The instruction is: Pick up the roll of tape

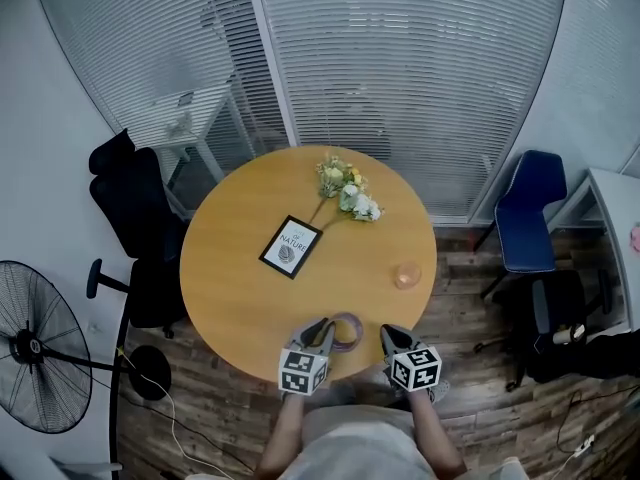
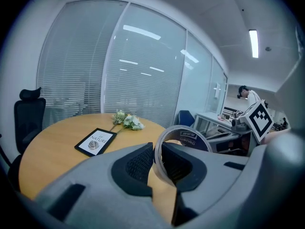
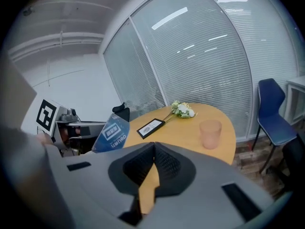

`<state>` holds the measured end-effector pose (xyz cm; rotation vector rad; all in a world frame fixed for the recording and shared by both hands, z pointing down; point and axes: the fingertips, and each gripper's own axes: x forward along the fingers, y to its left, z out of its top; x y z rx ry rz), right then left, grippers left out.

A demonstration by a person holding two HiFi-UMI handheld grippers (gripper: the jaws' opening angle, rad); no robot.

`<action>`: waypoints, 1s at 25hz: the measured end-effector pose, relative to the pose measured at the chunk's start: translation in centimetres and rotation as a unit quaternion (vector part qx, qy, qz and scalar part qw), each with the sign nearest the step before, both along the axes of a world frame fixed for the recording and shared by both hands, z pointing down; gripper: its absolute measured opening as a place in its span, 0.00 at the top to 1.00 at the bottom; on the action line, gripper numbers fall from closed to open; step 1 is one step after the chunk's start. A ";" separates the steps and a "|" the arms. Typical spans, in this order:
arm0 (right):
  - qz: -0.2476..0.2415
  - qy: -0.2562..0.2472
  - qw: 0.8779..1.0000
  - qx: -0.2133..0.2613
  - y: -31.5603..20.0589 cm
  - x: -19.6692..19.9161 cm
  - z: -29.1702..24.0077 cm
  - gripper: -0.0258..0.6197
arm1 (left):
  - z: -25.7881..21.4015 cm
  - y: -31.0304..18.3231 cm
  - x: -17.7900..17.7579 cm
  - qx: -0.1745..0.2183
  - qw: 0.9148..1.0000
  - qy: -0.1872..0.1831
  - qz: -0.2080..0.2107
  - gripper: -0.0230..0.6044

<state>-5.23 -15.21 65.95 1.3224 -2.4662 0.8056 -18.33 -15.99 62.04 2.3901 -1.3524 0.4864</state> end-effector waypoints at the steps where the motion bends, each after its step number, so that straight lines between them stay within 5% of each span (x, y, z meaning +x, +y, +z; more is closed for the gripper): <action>1: -0.002 0.002 1.000 0.000 0.2 -0.1 0.0 0.96 | 0.0 0.1 0.1 0.000 1.000 0.003 0.001 0.88; 25: 0.007 -0.002 1.000 -0.009 1.6 -0.7 -0.2 0.96 | 0.3 0.5 0.5 0.002 1.000 -0.001 0.014 0.88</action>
